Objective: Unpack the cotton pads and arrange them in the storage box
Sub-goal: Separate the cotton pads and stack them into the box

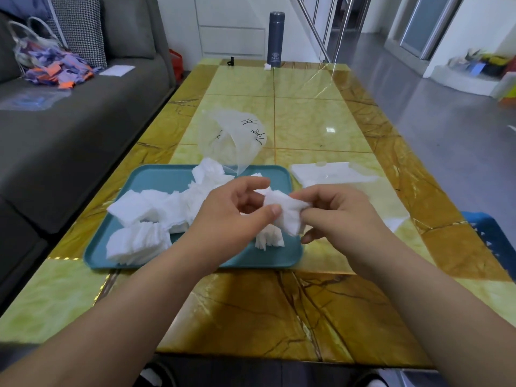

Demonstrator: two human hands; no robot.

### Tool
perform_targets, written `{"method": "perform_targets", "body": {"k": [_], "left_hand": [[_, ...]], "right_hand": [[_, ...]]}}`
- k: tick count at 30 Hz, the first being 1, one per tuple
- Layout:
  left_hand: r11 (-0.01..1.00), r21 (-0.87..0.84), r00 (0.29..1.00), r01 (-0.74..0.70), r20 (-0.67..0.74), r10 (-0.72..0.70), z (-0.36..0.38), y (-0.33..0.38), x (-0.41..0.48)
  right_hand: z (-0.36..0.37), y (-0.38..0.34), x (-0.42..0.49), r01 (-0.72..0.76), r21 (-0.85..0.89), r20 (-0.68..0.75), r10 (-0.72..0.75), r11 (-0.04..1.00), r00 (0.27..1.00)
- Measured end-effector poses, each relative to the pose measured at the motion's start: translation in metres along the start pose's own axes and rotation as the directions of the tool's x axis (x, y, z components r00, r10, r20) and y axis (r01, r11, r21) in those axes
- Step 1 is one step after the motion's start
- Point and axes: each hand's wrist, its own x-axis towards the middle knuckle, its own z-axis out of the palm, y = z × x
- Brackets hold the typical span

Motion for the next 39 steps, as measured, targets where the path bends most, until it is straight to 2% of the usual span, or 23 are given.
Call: {"method": "perform_targets", "body": {"k": [4, 6, 13, 17, 22, 24, 25, 28, 32, 34, 39], "left_hand": [[0.983, -0.182, 1.0, 0.022, -0.012, -0.024, -0.002, 0.001, -0.001], [0.976, -0.217, 1.0, 0.022, -0.013, -0.025, -0.001, 0.001, -0.002], [0.996, -0.09, 0.995, -0.009, -0.104, 0.0, 0.002, -0.002, -0.001], [0.998, -0.047, 0.993, -0.046, -0.108, 0.041, 0.004, -0.002, -0.002], [0.994, 0.004, 0.993, -0.111, -0.041, 0.111, 0.011, 0.002, -0.003], [0.995, 0.018, 0.994, -0.098, -0.055, 0.099, 0.01, 0.001, -0.001], [0.994, 0.062, 0.992, -0.088, -0.084, 0.093, 0.008, -0.001, 0.002], [0.92, 0.383, 0.982, -0.086, -0.125, 0.143, -0.003, -0.009, 0.009], [0.768, 0.635, 0.996, -0.083, 0.031, 0.082, 0.004, -0.011, 0.006], [0.71, 0.702, 0.998, -0.06, 0.045, 0.04, 0.008, -0.01, 0.005], [0.723, 0.688, 0.994, -0.065, 0.104, -0.01, 0.007, -0.007, -0.002]], "right_hand": [[0.002, 0.001, 0.001, -0.123, 0.27, 0.108, 0.096, 0.955, 0.989], [0.01, 0.004, 0.0, -0.164, 0.326, 0.136, 0.126, 0.931, 0.983], [0.022, 0.007, 0.001, -0.084, 0.148, 0.04, 0.079, 0.985, 0.996], [0.021, 0.01, 0.0, -0.08, 0.141, 0.049, 0.074, 0.987, 0.996], [0.024, 0.013, 0.001, -0.077, 0.155, 0.105, 0.061, 0.985, 0.993], [0.023, 0.013, 0.001, -0.05, 0.124, 0.059, 0.043, 0.991, 0.997], [0.021, 0.013, 0.001, -0.036, 0.095, 0.009, 0.035, 0.995, 0.999], [0.014, 0.016, 0.004, -0.033, 0.029, -0.155, 0.037, 0.999, 0.987], [0.008, 0.022, 0.006, -0.02, 0.031, -0.237, 0.027, 0.999, 0.971], [0.008, 0.025, 0.006, -0.016, 0.043, -0.233, 0.025, 0.999, 0.972], [0.013, 0.027, 0.008, -0.051, 0.09, -0.184, 0.067, 0.995, 0.981]]}}
